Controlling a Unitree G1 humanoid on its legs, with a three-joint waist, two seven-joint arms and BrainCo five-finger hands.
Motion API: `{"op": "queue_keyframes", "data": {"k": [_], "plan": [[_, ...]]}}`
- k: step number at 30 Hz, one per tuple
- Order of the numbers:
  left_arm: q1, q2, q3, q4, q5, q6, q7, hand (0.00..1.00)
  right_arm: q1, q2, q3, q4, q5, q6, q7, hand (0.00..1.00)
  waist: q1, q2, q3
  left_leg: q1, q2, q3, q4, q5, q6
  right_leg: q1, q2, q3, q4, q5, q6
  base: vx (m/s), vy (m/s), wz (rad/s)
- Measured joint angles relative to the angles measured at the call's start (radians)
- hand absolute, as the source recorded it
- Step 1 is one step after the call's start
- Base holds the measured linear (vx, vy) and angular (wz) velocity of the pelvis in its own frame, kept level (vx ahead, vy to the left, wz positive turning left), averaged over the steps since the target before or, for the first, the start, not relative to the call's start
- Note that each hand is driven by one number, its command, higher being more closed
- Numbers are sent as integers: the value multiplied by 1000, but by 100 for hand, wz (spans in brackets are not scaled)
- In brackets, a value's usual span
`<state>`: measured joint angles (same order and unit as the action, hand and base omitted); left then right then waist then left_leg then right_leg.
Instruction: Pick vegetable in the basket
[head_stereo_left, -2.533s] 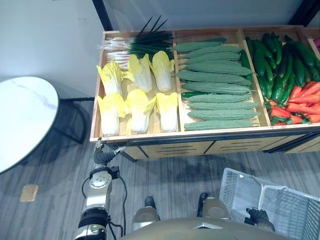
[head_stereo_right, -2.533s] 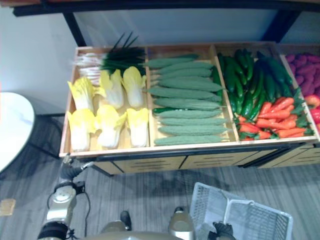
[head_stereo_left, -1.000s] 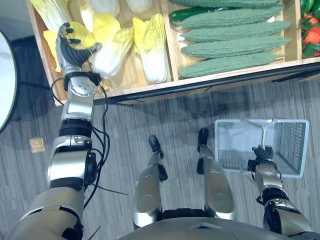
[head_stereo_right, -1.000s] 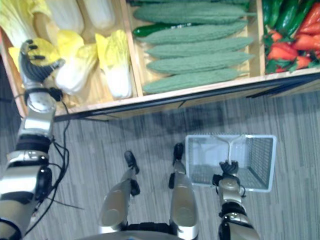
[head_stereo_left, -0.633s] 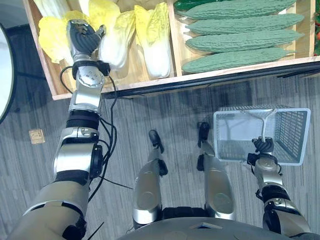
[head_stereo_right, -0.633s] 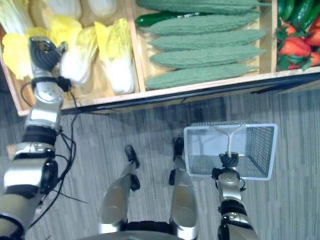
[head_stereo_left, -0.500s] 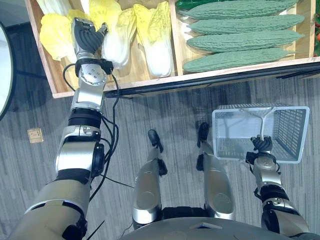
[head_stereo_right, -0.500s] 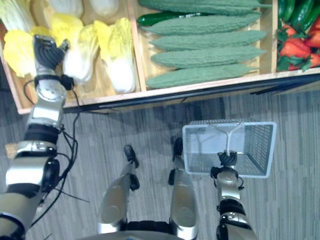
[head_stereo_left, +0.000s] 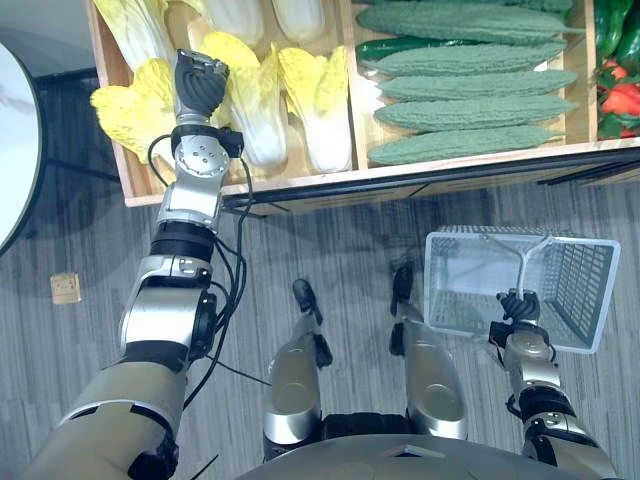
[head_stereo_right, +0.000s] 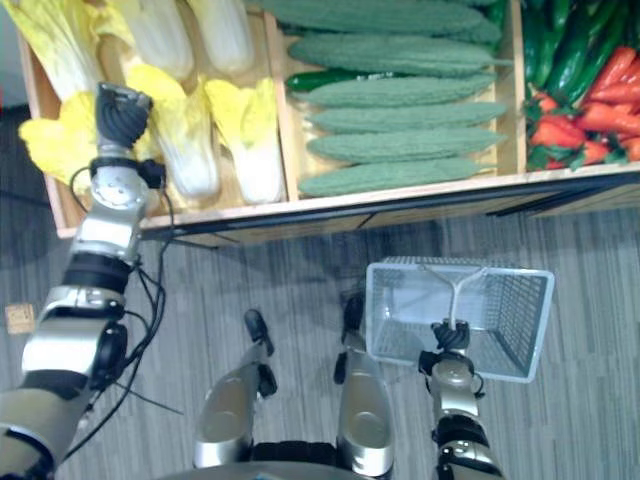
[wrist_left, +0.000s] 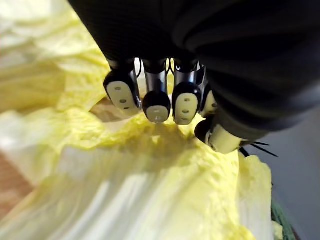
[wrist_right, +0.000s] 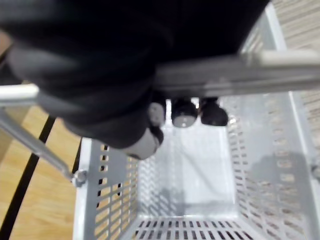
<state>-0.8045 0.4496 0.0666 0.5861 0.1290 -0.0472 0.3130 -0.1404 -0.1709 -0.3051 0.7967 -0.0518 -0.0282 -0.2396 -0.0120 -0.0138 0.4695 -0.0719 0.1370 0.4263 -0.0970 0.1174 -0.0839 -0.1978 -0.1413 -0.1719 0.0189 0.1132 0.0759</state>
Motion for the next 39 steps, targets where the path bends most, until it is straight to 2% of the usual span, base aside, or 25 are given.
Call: {"op": "queue_keyframes", "data": {"k": [2,6,7,12,17,20,22,26,30,35,39], "plan": [[64,0,3,-27,0,0,-1,100,28,14,0,23,0,0,6,100,-1,1,-49,17,-1,0,0,-4,-5,25,4,-4,-16,0,0,83,2,3],[148,1,15,-79,0,0,-2,100,88,17,-8,31,-1,4,22,100,-2,6,-110,61,-1,0,0,-8,-10,74,7,-8,-20,-12,-1,69,-8,1],[177,1,19,-93,0,0,-3,0,111,16,-9,31,-1,6,25,100,-4,9,-143,62,1,0,-1,-11,-12,75,8,-8,-20,-15,-1,40,-13,1],[265,-2,22,-98,6,1,-6,0,146,16,-25,46,8,11,42,100,-26,20,-190,91,1,1,-3,-25,-14,102,8,-8,-20,-32,7,-8,0,-1],[284,-13,22,-98,25,25,-8,0,146,19,-25,46,9,11,42,100,-30,23,-194,86,2,6,-7,-29,-10,100,6,-1,-37,-28,14,-17,-8,-4],[286,-13,20,-97,62,36,-7,0,139,19,-25,45,9,11,42,100,-33,22,-196,54,-1,6,-6,-25,-16,66,0,19,-45,-10,25,30,-6,-7],[284,-15,8,-82,84,44,-5,0,114,19,-25,46,10,12,40,100,-39,20,-195,4,-6,8,-1,-5,-2,16,1,28,-56,28,11,60,-6,-6],[256,-25,3,-39,90,56,-4,0,99,20,-27,46,10,13,38,100,-48,17,-193,-15,-13,13,-1,-2,1,-4,4,34,-57,33,8,66,-2,-3],[192,-28,4,-11,90,62,-1,0,91,25,-27,43,10,8,33,100,-47,9,-180,-15,-13,28,-1,-6,0,-13,4,52,-57,33,8,34,-4,-11],[127,-27,8,6,90,62,0,0,48,24,-27,40,12,0,19,100,-50,4,-123,-32,-13,39,-2,-15,-4,-42,1,71,-52,31,16,-5,-9,-8],[107,-18,11,48,90,63,0,0,39,24,-28,24,31,-1,8,100,-53,3,-102,-48,-13,52,-1,-6,7,-65,3,82,-52,45,9,50,-4,-7]]}}
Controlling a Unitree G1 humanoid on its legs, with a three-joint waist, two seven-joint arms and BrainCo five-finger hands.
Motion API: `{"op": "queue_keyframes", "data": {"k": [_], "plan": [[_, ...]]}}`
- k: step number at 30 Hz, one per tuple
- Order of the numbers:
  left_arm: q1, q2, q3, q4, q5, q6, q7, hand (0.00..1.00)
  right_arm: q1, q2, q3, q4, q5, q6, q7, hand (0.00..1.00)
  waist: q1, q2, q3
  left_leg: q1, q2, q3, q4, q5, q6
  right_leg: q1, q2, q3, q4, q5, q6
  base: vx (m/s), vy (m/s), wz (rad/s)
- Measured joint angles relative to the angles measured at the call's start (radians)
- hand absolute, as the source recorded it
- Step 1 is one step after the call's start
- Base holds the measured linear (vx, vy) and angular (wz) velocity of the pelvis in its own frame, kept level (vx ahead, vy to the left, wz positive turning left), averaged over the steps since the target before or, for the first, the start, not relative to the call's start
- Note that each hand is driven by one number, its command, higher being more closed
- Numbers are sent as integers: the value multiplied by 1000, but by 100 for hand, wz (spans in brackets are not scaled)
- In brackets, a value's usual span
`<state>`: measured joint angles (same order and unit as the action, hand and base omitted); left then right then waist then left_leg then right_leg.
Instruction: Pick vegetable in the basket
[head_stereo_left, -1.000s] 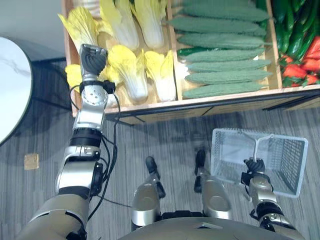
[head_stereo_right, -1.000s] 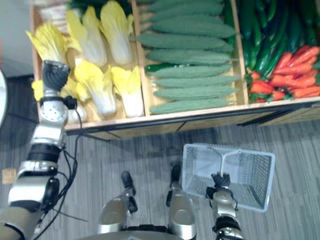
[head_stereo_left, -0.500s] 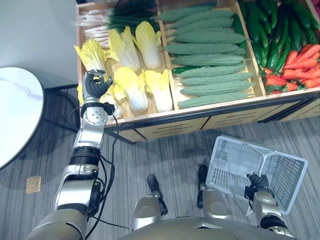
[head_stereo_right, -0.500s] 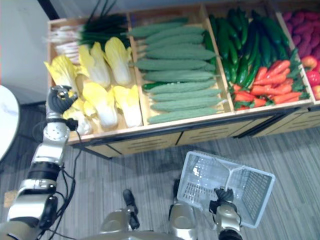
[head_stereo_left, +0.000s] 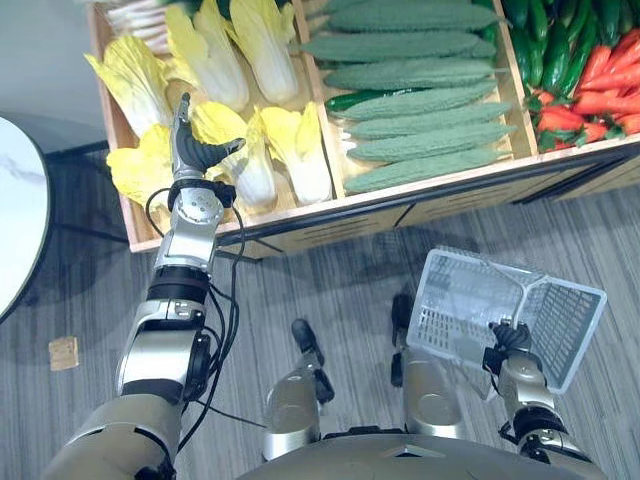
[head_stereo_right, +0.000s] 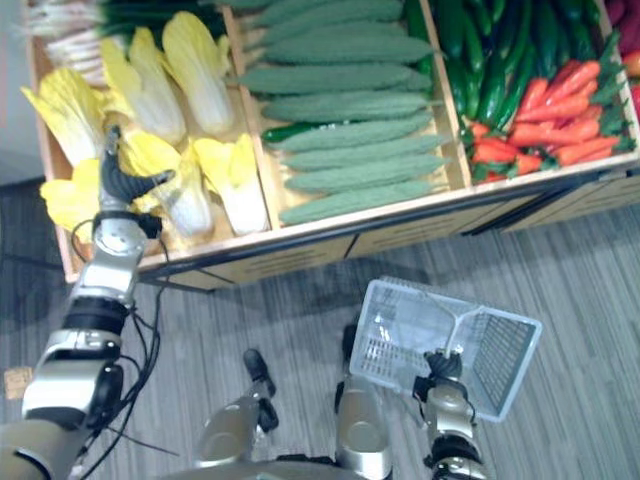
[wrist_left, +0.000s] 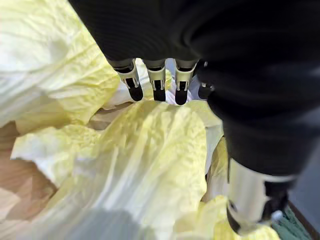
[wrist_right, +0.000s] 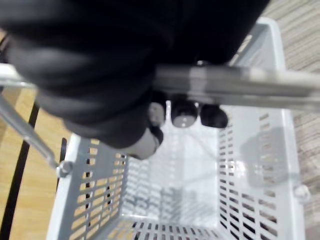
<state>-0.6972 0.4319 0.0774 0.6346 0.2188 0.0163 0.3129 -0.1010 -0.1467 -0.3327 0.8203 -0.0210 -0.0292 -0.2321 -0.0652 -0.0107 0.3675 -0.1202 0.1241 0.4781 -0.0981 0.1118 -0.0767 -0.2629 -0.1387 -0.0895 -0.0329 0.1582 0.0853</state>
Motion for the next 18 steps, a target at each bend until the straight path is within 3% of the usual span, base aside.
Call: {"op": "queue_keyframes", "data": {"k": [8,9,18], "plan": [[-105,15,-5,91,2,-2,2,0,-31,0,9,-40,7,-19,-13,100,4,-18,75,-13,-1,31,0,-3,-2,-36,6,32,10,1,-2,48,-9,-10],[-119,15,-5,99,4,-4,9,100,-34,0,12,-42,7,-23,-17,100,1,-19,75,-23,-1,33,0,-3,-2,-49,7,35,13,1,-2,39,-14,-9],[-197,47,4,173,46,-24,14,100,-53,-1,29,-50,30,-24,-43,100,19,-28,83,-55,6,61,-1,-6,-7,-94,8,51,19,4,1,22,-11,-4]]}}
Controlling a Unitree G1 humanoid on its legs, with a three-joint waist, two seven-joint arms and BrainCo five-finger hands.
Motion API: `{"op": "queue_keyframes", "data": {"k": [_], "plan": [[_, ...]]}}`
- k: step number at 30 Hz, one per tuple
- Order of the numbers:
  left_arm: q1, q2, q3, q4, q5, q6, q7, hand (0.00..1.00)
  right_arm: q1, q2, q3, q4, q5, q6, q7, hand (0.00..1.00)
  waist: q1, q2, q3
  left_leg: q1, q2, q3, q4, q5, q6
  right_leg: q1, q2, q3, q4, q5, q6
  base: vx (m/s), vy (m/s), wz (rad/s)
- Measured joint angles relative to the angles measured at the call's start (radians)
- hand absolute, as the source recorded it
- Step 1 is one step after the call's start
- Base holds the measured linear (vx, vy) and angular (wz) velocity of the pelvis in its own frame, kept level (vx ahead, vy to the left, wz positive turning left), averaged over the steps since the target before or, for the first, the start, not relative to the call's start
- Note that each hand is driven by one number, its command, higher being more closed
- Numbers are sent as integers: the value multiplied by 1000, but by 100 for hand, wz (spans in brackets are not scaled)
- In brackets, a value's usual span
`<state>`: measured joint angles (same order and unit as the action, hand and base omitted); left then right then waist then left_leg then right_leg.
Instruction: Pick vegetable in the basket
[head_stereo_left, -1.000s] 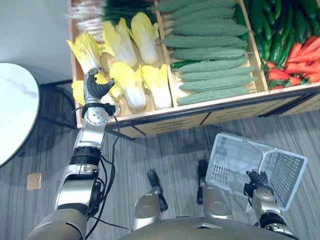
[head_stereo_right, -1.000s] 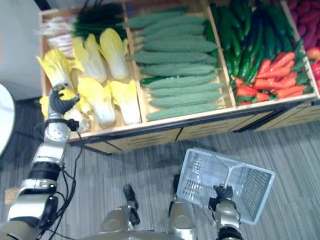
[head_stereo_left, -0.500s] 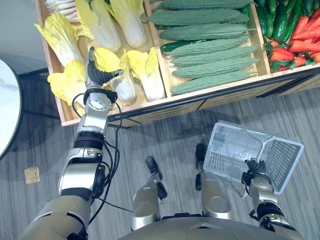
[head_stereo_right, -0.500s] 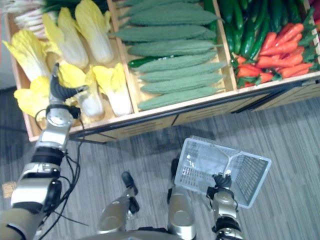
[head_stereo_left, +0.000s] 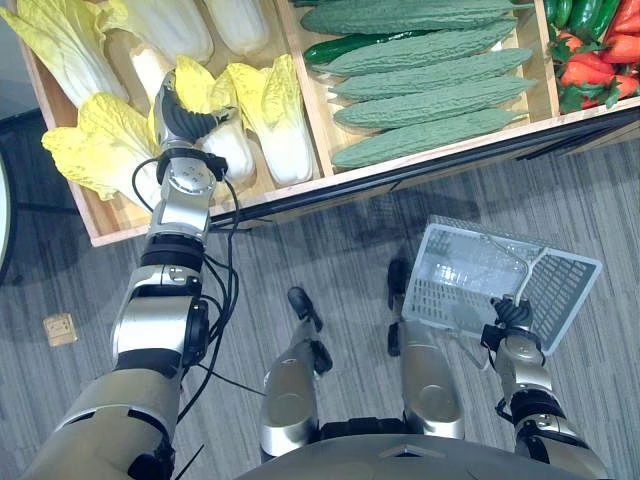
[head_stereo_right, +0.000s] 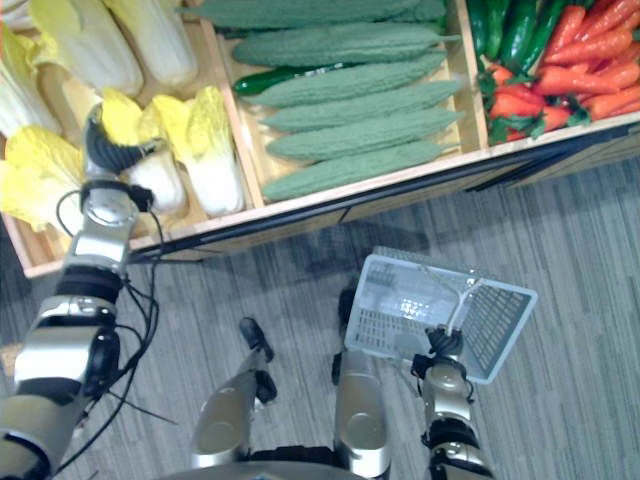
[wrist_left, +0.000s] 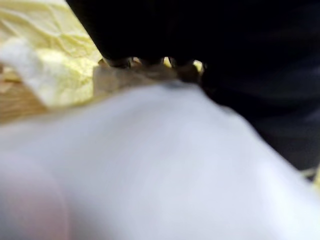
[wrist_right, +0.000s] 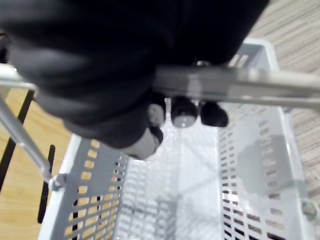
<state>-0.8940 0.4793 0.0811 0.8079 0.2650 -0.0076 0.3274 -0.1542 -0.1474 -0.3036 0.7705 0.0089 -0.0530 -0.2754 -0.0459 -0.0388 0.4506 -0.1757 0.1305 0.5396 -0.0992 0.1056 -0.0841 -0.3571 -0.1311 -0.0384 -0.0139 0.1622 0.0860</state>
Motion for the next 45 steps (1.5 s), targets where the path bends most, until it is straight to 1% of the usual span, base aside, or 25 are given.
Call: {"op": "queue_keyframes", "data": {"k": [5,9,11,14,16,18,20,23,26,27,29,30,31,32,33,34,35,36,37,38,39,40,42,43,45], "plan": [[-11,-2,0,2,-2,2,-4,100,0,0,7,-6,7,3,1,100,1,-1,0,6,1,3,-1,2,-2,5,0,1,0,6,-1,33,-7,-1],[-10,-2,-28,2,-3,32,-25,100,8,1,8,-15,7,6,4,100,2,-9,14,74,3,-5,-1,-1,0,82,-1,-11,-5,-1,4,64,-2,5],[-10,-2,-32,-3,-3,38,-39,100,25,2,5,-24,7,6,6,100,-4,-8,14,93,1,-25,-1,-4,-1,111,-6,-29,-6,-10,8,65,-6,20],[17,8,-32,-89,-3,43,-46,100,57,3,-5,-32,7,8,11,100,-4,-8,13,124,0,-55,1,-9,-2,160,-10,-60,-8,-24,6,78,-4,26],[34,18,-32,-147,-2,44,-46,100,74,3,-16,-33,7,10,20,100,0,-6,-1,135,0,-61,1,-10,-3,177,-10,-65,-8,-26,5,59,6,16],[67,52,-31,-225,7,43,-44,100,80,14,-48,-33,7,16,28,100,2,-4,-14,159,-7,-68,1,-11,-4,206,-9,-66,-10,-27,5,57,9,11],[120,73,-32,-316,42,43,-44,100,113,15,-76,-33,6,20,34,100,-4,2,-64,167,-11,-87,1,-15,-3,230,-13,-85,-13,-41,8,46,-7,24],[188,82,-32,-391,65,40,-43,100,169,16,-108,-36,6,27,38,100,1,5,-124,204,-10,-100,1,-24,-10,275,-13,-95,-15,-57,9,54,-10,13],[235,78,-51,-453,77,39,-42,100,209,19,-154,-40,6,28,39,100,-7,10,-172,213,-10,-114,0,-30,-10,296,-15,-113,-14,-69,13,11,-4,18],[258,75,-75,-505,78,35,-42,100,227,20,-172,-47,7,28,38,100,-7,12,-189,211,-10,-121,-1,-35,-13,296,-16,-115,-11,-72,13,-7,0,15],[274,54,-119,-555,80,11,-43,100,247,22,-191,-81,7,34,38,100,-9,16,-199,214,-10,-130,-3,-36,-12,296,-21,-116,-1,-78,16,-5,-1,5],[279,30,-142,-564,80,-4,-43,100,248,22,-197,-104,7,37,38,100,-14,17,-200,224,-12,-121,0,-36,-12,293,-25,-109,15,-83,19,-14,19,-26],[297,9,-163,-579,81,-6,-45,100,244,23,-195,-133,7,37,37,100,-16,17,-200,239,-13,-97,1,-39,-11,276,-28,-97,50,-93,19,-17,29,-43],[310,0,-171,-591,81,-9,-45,100,237,24,-194,-150,7,37,36,100,-15,17,-201,246,-14,-76,1,-40,-9,259,-34,-103,69,-105,7,-34,48,-77],[349,-5,-188,-635,82,-14,-47,100,219,22,-189,-187,4,41,33,100,-16,17,-202,256,-17,-26,3,-35,3,225,-65,-188,111,-151,-53,-6,90,-110],[395,-4,-203,-679,81,-23,-50,100,209,20,-169,-215,-9,45,30,100,-12,25,-202,258,2,32,31,-49,20,217,-129,-386,179,-187,-139,12,85,-124],[422,-3,-208,-700,81,-29,-60,100,201,20,-152,-228,-16,45,27,100,-9,25,-203,265,13,63,42,-59,24,214,-167,-487,216,-198,-172,62,79,-159],[491,-2,-202,-755,81,-40,-70,100,191,20,-116,-252,-29,45,26,100,-1,13,-210,288,19,137,62,-83,14,208,-238,-648,284,-197,-226,92,11,-191],[568,-13,-195,-806,81,-49,-86,100,183,14,-81,-284,-34,45,26,100,15,9,-214,318,35,222,95,-110,-4,216,-278,-760,323,-181,-242,106,-9,-206],[612,-25,-188,-834,80,-53,-94,100,175,9,-55,-298,-36,45,27,100,17,12,-214,333,49,267,114,-122,-15,217,-276,-791,330,-179,-233,101,-46,-184],[665,-53,-178,-861,78,-65,-112,100,169,6,-19,-325,-52,45,27,100,13,16,-216,346,69,312,139,-137,-26,211,-259,-804,325,-171,-197,118,-120,-166],[722,-128,-183,-866,78,-84,-141,100,181,6,38,-396,-74,44,29,100,3,34,-226,353,104,369,185,-163,-58,180,-210,-748,318,-172,-146,117,-128,-152],[772,-220,-200,-859,71,-91,-161,100,197,7,95,-468,-92,44,40,100,-5,47,-233,375,146,438,230,-184,-76,141,-161,-680,333,-197,-159,139,-154,-139],[798,-289,-250,-822,62,-96,-172,100,233,11,152,-542,-114,43,46,100,-27,58,-238,382,200,472,306,-205,-69,120,-134,-641,365,-245,-156,222,-262,-124],[810,-338,-301,-763,60,-97,-176,100,262,12,219,-594,-120,42,56,100,-42,59,-238,382,280,462,450,-213,-38,114,-96,-592,387,-278,-168,223,-277,-105]]}}
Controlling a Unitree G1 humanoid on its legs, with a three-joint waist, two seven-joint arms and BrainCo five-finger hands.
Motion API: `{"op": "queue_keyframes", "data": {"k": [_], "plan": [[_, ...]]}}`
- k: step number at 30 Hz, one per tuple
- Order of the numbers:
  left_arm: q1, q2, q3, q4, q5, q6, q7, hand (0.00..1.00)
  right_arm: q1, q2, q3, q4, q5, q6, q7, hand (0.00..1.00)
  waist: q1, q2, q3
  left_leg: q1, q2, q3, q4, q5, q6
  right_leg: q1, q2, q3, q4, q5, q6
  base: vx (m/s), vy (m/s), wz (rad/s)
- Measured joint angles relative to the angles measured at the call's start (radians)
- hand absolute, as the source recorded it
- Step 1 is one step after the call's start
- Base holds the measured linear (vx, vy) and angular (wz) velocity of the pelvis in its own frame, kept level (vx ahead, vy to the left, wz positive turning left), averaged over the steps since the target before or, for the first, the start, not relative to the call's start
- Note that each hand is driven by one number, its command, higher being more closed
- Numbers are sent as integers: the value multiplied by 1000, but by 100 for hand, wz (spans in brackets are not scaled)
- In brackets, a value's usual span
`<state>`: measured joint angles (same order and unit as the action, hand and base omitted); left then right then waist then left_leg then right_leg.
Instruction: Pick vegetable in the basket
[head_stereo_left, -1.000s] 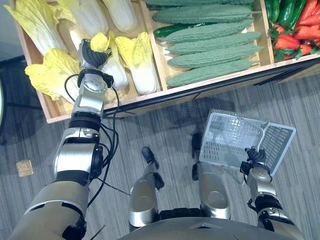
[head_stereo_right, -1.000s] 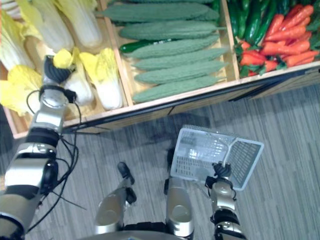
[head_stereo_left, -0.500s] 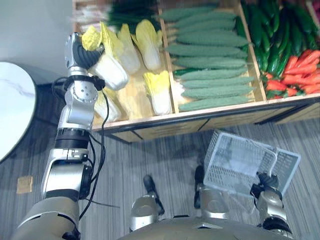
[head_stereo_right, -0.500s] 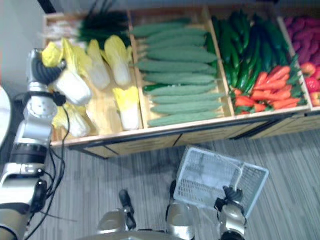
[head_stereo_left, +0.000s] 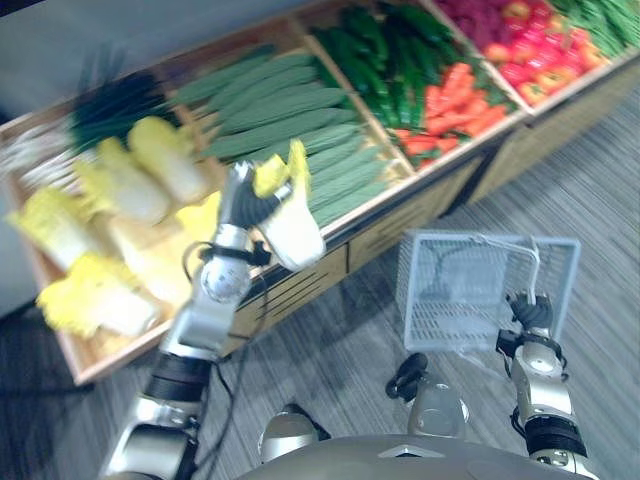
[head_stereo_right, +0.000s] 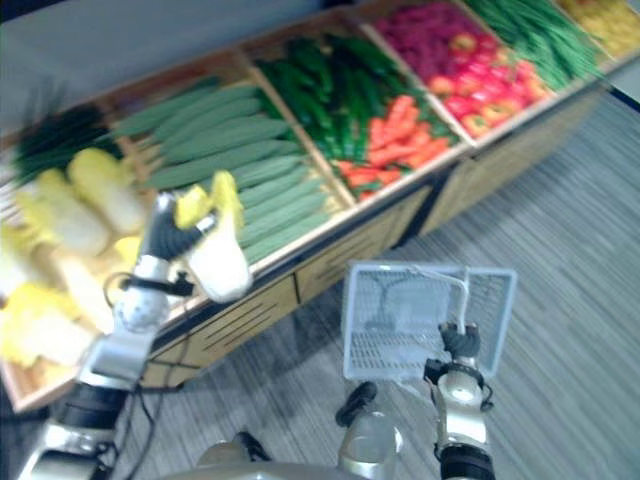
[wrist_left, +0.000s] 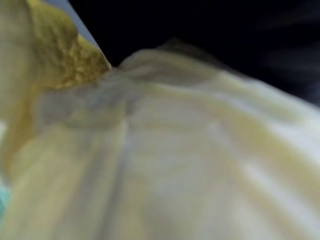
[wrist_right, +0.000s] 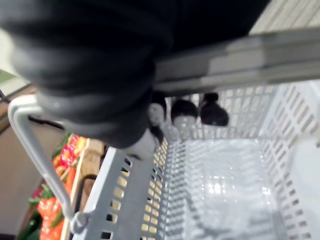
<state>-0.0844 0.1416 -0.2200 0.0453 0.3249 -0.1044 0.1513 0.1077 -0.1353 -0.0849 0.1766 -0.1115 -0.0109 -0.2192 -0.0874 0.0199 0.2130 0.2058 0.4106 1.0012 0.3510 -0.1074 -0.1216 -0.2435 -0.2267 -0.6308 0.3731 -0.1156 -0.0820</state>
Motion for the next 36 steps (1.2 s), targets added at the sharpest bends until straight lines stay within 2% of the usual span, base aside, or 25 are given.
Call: {"op": "queue_keyframes", "data": {"k": [1,2,3,4,5,7,8,10,12,14,15,16,17,18,19,20,21,22,24,27,30,31,32,33,36], "plan": [[14,-30,-34,39,-1,1,-1,100,15,1,55,-33,-12,0,10,100,-4,2,0,-17,69,-63,145,20,81,-1,52,60,1,-16,-11,180,-250,-161],[31,-54,-57,63,-1,1,-1,100,28,1,109,-64,-21,-3,21,100,-1,9,1,-71,119,-211,291,81,180,-1,107,131,-12,-23,-20,172,-231,-181],[34,-64,-70,75,-1,0,-1,100,30,5,137,-78,-22,-8,24,100,6,15,2,-107,119,-309,362,73,181,-2,128,169,-21,-24,-25,164,-134,-211],[34,-76,-94,97,0,-2,10,100,26,0,185,-89,-20,-12,31,100,25,29,3,-183,57,-491,470,2,129,-12,175,253,-33,-29,-48,141,-45,-185],[35,-83,-95,100,-2,-3,7,100,26,-1,196,-90,-27,-12,38,100,35,37,5,-218,14,-566,504,-30,118,-14,198,293,-42,-27,-54,193,-11,-230],[31,-89,-121,160,-2,-5,9,100,21,-12,292,-105,-18,-12,62,100,52,53,5,-348,-141,-755,537,-143,116,0,267,417,-69,-19,-77,266,33,-204],[29,-92,-130,186,-2,-4,9,100,17,-11,319,-112,-13,-12,67,100,52,55,10,-376,-169,-781,530,-167,115,16,283,443,-81,-18,-80,333,90,-170],[28,-98,-173,256,-1,7,10,100,8,-8,392,-150,14,-12,88,100,60,43,26,-450,-264,-856,404,-209,103,69,303,532,-116,-17,-81,281,114,-144],[26,-101,-217,257,-1,7,9,100,8,2,417,-180,36,-19,103,100,85,27,34,-494,-334,-920,172,-181,65,101,307,615,-137,-20,-75,311,156,-140],[21,-122,-234,258,-2,7,7,100,10,-2,432,-189,68,-25,123,100,89,33,31,-501,-337,-935,-10,-93,51,115,324,664,-134,-50,-43,308,180,-111],[19,-122,-234,264,-2,7,7,100,17,0,443,-199,94,-29,130,100,97,30,28,-479,-335,-927,-12,-18,77,123,331,696,-94,-92,-32,389,221,-90],[4,-111,-250,294,-2,7,5,100,31,4,460,-209,132,-29,144,100,98,0,22,-444,-349,-899,-21,-5,116,127,307,707,-31,-134,12,422,202,-74],[-16,-105,-263,327,-2,9,4,100,50,1,463,-229,157,-30,153,100,89,-22,15,-414,-369,-878,-46,-17,130,107,281,697,47,-152,48,363,133,-37],[-28,-100,-275,343,-2,12,4,100,52,-2,472,-235,175,-30,163,100,91,-32,15,-397,-377,-863,-50,-21,135,80,268,694,113,-156,81,417,145,-36],[-40,-83,-279,363,-17,15,6,100,53,-5,479,-234,205,-30,183,100,94,-39,18,-352,-381,-837,-75,-32,148,28,251,673,251,-138,169,401,148,-45],[-47,-65,-291,373,-25,19,6,100,53,-7,492,-233,231,-30,199,100,90,-41,20,-306,-380,-822,-97,-37,156,-5,232,642,353,-121,208,449,150,-46],[-53,-47,-313,376,-30,27,6,100,53,-18,531,-232,286,-29,230,100,82,-41,21,-237,-382,-817,-130,-43,164,-23,186,574,439,-138,178,289,65,-26],[-54,-44,-317,377,-30,30,6,0,54,-26,551,-232,315,-29,246,100,79,-41,21,-209,-380,-818,-146,-43,163,-26,166,546,462,-150,158,352,43,-16],[-65,-25,-331,380,-29,30,8,0,51,-43,569,-233,409,-40,285,100,74,-37,17,-138,-353,-823,-196,-47,156,-58,109,464,444,-175,119,335,-14,-2],[-124,-8,-364,414,-27,32,8,0,36,-91,570,-237,581,-40,334,100,73,-40,14,-138,-314,-850,-213,-69,121,-112,86,458,211,-152,132,366,-163,23],[-181,-12,-384,462,-4,40,9,0,53,-136,590,-237,755,-21,361,100,68,-46,13,-118,-272,-876,-209,-110,55,-114,84,591,-139,62,124,369,-325,35],[-202,-12,-382,469,23,43,12,0,74,-142,607,-238,804,-15,373,100,64,-59,13,-91,-257,-887,-207,-146,3,-91,79,634,-218,233,160,445,-424,18],[-216,-33,-371,491,25,49,19,0,75,-153,609,-232,815,-7,373,100,71,-24,21,-86,-222,-892,-205,-155,-9,-80,115,613,-193,227,136,412,-409,19],[-257,-49,-368,527,48,53,24,0,78,-148,606,-235,828,3,373,100,63,-9,26,-83,-197,-882,-199,-129,-12,-91,138,598,-123,166,118,378,-432,23],[-296,-81,-353,534,98,45,43,0,101,-142,581,-281,838,4,376,100,28,-8,24,-64,-156,-907,-166,-72,-24,-88,137,558,52,25,104,241,-305,62]]}}
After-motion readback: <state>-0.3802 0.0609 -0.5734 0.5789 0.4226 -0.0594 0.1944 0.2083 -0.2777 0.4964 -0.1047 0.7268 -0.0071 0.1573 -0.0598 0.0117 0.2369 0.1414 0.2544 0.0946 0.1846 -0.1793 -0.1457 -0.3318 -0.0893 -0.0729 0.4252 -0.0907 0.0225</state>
